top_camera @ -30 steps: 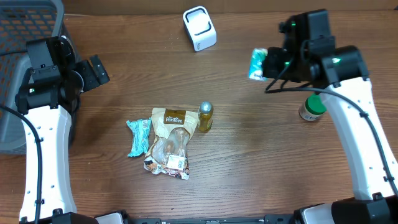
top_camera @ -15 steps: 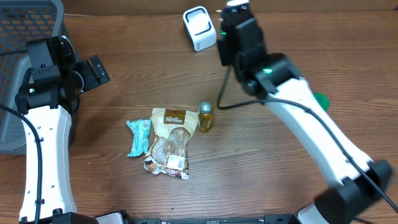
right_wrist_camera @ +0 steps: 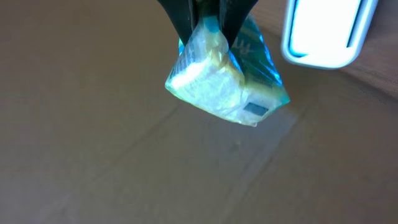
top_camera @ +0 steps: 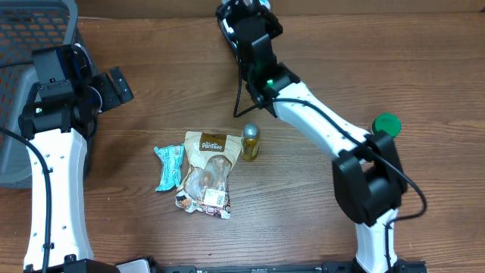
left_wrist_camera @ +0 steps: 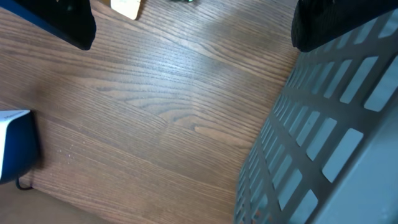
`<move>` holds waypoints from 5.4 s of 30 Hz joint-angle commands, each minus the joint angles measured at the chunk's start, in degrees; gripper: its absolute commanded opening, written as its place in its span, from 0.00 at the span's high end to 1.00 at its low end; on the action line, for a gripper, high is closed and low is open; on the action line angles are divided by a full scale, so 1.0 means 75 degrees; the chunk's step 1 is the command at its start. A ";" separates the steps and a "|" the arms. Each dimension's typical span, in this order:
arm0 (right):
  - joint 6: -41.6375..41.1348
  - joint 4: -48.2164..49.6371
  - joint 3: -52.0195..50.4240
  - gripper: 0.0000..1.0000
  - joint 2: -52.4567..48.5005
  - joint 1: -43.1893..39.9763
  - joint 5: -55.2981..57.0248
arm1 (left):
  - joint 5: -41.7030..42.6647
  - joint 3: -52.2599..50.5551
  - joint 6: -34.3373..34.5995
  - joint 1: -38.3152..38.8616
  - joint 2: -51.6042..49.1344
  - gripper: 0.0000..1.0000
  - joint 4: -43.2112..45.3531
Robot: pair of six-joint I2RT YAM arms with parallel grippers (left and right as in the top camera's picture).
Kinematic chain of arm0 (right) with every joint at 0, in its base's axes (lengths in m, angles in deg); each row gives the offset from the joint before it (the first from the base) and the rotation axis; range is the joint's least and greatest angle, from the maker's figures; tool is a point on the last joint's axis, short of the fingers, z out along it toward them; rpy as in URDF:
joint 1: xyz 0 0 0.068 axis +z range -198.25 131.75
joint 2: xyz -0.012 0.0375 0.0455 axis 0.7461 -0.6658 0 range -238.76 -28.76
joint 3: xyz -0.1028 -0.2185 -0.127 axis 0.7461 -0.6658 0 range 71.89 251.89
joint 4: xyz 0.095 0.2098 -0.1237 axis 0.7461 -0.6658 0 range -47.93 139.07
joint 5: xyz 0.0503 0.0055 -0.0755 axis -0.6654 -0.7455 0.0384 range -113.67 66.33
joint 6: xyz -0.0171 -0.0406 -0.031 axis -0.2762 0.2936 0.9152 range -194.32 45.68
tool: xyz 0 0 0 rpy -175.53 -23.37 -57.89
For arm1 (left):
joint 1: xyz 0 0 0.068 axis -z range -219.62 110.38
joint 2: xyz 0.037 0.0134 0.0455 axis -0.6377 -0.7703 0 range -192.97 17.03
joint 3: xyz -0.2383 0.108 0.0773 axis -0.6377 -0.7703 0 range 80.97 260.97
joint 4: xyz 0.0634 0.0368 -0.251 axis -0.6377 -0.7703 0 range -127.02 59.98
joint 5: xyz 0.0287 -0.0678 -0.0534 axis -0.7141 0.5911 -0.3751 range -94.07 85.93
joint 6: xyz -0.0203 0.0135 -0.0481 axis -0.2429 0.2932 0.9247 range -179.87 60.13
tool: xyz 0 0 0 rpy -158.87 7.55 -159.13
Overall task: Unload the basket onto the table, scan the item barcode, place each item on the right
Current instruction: 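Hold the packet in front of the white scanner with the right gripper, then carry the packet back down to the table right of the bottle, then release the packet and move the right gripper over the yellow bottle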
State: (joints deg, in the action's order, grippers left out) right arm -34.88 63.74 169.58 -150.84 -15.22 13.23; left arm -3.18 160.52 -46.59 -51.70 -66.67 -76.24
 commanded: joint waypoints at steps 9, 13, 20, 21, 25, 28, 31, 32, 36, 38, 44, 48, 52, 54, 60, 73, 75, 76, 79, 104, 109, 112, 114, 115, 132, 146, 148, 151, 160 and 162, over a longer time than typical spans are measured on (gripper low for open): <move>0.2346 0.1460 0.0137 0.96 -0.1708 -0.0396 -0.1230 | 0.0006 0.0172 -0.0143 0.0015 0.0044 0.00 -0.0003; 0.1693 0.1463 0.0137 0.96 -0.1754 -0.0510 -0.1341 | 0.0006 0.0172 -0.0143 0.0015 0.0044 0.01 -0.0003; 0.1504 0.1466 0.0143 0.96 -0.1495 -0.0478 -0.1160 | 0.0006 0.0172 -0.0143 0.0015 0.0044 0.00 -0.0003; 0.1448 0.1463 0.0143 0.96 -0.1358 -0.0437 -0.1043 | 0.0006 0.0172 -0.0143 0.0015 0.0044 0.01 -0.0003; 0.0717 0.0670 0.0143 0.96 -0.0565 -0.0332 -0.0938 | 0.0006 0.0172 -0.0143 0.0015 0.0044 0.01 -0.0003; -0.0050 -0.0816 0.0143 0.96 0.0224 -0.0329 -0.0988 | 0.0006 0.0172 -0.0143 0.0015 0.0044 0.00 -0.0003; -0.1157 -0.2699 0.0143 0.96 0.1035 -0.0425 -0.0988 | 0.0006 0.0172 -0.0143 0.0015 0.0044 0.00 -0.0003; -0.1647 -0.3389 0.0143 0.96 0.1282 -0.0472 -0.0991 | 0.0006 0.0172 -0.0143 0.0015 0.0044 0.00 -0.0003; -0.4074 -0.6091 0.0143 0.96 0.2104 -0.0734 -0.1084 | 0.0006 0.0172 -0.0143 0.0015 0.0044 0.00 -0.0003; -0.4902 -0.7396 0.0143 0.96 0.2334 -0.0912 -0.1603 | 0.0006 0.0172 -0.0143 0.0015 0.0044 0.01 -0.0003; -0.6391 -1.0567 0.0087 0.96 0.2337 -0.1542 -0.3657 | 0.0006 0.0172 -0.0143 0.0015 0.0044 0.00 -0.0003; -0.7376 -1.1520 -0.0192 0.96 0.2326 -0.1903 -0.3759 | 0.0006 0.0172 -0.0143 0.0015 0.0044 0.01 -0.0003; -0.7729 -1.1712 -0.0705 0.96 0.2326 -0.2194 -0.3765 | 0.0006 0.0172 -0.0143 0.0015 0.0044 0.00 -0.0003; -0.7729 -1.1683 -0.1037 0.96 0.2326 -0.2291 -0.3765 | 0.0006 0.0172 -0.0143 0.0015 0.0044 0.00 -0.0003; -0.7729 -1.1380 -0.2028 0.96 0.2326 -0.2445 -0.3759 | 0.0006 0.0172 -0.0143 0.0015 0.0044 0.00 -0.0003; -0.8125 -1.0891 -0.2946 0.96 0.2326 -0.2538 -0.3724 | 0.0006 0.0172 -0.0143 0.0015 0.0044 0.01 -0.0003; -0.8125 -1.0815 -0.2996 0.96 0.2326 -0.2538 -0.3719 | 0.0006 0.0172 -0.0143 0.0015 0.0044 0.01 -0.0003; -0.8125 -1.0815 -0.3008 0.96 0.2326 -0.2538 -0.3681 | 0.0006 0.0172 -0.0143 0.0015 0.0044 0.01 -0.0003; -0.8422 -1.0824 -0.3045 0.96 0.2326 -0.2538 -0.3270 | 0.0006 0.0172 -0.0143 0.0015 0.0044 0.00 -0.0003; -0.8521 -1.0538 -0.3133 0.05 0.2326 -0.2515 -0.3276 | 0.0006 0.0172 -0.0143 0.0015 0.0044 0.00 -0.0003; -0.8521 -1.0445 -0.3133 0.00 0.2326 -0.2515 -0.3351 | 0.0006 0.0172 -0.0143 0.0015 0.0044 0.01 -0.0003; -0.8518 -1.0316 -0.3133 0.00 0.2326 -0.2515 -0.3675 | 0.0006 0.0172 -0.0143 0.0015 0.0044 0.01 -0.0003; -0.8515 -1.0185 -0.3133 0.00 0.2326 -0.2515 -0.4039 | 0.0006 0.0172 -0.0143 0.0015 0.0044 0.00 -0.0003; -0.8515 -1.0121 -0.3133 0.00 0.2326 -0.2515 -0.4211 | 0.0006 0.0172 -0.0143 0.0015 0.0044 0.01 -0.0003; -0.8518 -0.8944 -0.3133 0.00 0.2326 -0.2495 -0.7414 | 0.0006 0.0172 -0.0143 0.0015 0.0044 0.01 -0.0003; -0.8848 -0.8615 -0.2565 0.30 0.2477 -0.1364 -0.6260 | 0.0006 0.0172 -0.0146 0.0015 0.0044 0.01 -0.0003; -0.9113 -0.8830 -0.2194 0.29 0.2506 -0.1364 -0.6111 | 0.0006 0.0172 -0.0143 0.0015 0.0044 0.00 -0.0003; -0.9285 -0.9113 -0.1644 0.29 0.2506 -0.1349 -0.6123 | 0.0006 0.0172 -0.0143 0.0015 0.0044 0.00 -0.0003; -0.9294 -0.9600 -0.0761 0.30 0.2515 -0.0906 -0.5764 | 0.0006 0.0172 -0.0143 0.0015 0.0044 0.01 -0.0003; -0.9346 -0.9763 -0.0516 0.30 0.2521 -0.0883 -0.5732 | 0.0006 0.0172 -0.0143 0.0015 0.0044 0.00 -0.0003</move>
State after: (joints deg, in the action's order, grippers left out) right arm -104.12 -8.89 162.15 -133.26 -22.28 -32.01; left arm -3.18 160.54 -46.59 -51.70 -66.67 -76.29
